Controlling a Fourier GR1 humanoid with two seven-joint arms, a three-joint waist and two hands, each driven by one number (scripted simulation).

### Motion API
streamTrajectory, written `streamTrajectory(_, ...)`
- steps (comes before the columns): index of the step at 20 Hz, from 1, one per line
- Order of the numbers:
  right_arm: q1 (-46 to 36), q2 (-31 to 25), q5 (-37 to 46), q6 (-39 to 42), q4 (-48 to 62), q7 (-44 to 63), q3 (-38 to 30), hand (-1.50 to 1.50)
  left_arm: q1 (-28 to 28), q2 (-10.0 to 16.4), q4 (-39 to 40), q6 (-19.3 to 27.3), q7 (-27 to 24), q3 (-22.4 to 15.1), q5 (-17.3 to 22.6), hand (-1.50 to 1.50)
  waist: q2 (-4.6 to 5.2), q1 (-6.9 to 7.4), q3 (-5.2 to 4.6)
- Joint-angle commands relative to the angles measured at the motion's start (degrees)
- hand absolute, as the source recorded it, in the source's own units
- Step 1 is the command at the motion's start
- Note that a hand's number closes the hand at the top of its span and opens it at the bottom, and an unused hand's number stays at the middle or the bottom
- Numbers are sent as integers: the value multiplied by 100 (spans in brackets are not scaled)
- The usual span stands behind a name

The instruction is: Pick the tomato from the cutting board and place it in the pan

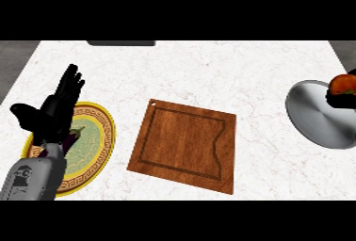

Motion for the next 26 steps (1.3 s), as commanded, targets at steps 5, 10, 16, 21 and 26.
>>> streamTrajectory(5, -804, -283, -343, -1111, 3072, -2018, -809, 150, 178, -83, -98, -47, -187, -110, -102, 0, 27, 126, 8)
streamTrajectory(10, -1144, -178, -1240, -808, 3661, -2854, -1453, 150, -23, -82, -23, -83, -92, -59, -25, 0, 67, 168, 28)
streamTrajectory(16, -1307, -394, -1759, 856, 4604, -3198, -1806, -150, -28, -143, -70, 0, -43, -144, -134, 0, 82, 181, 32)
streamTrajectory(21, -1355, -388, -1733, 517, 5084, -3990, -1922, -150, -225, -40, 184, -159, -120, -9, -37, 0, 94, 182, 25)
streamTrajectory(26, -1008, -488, -2498, 497, 4807, -5219, -2650, -150, 1, 47, -26, -159, -37, 145, 55, 0, 34, 73, 22)
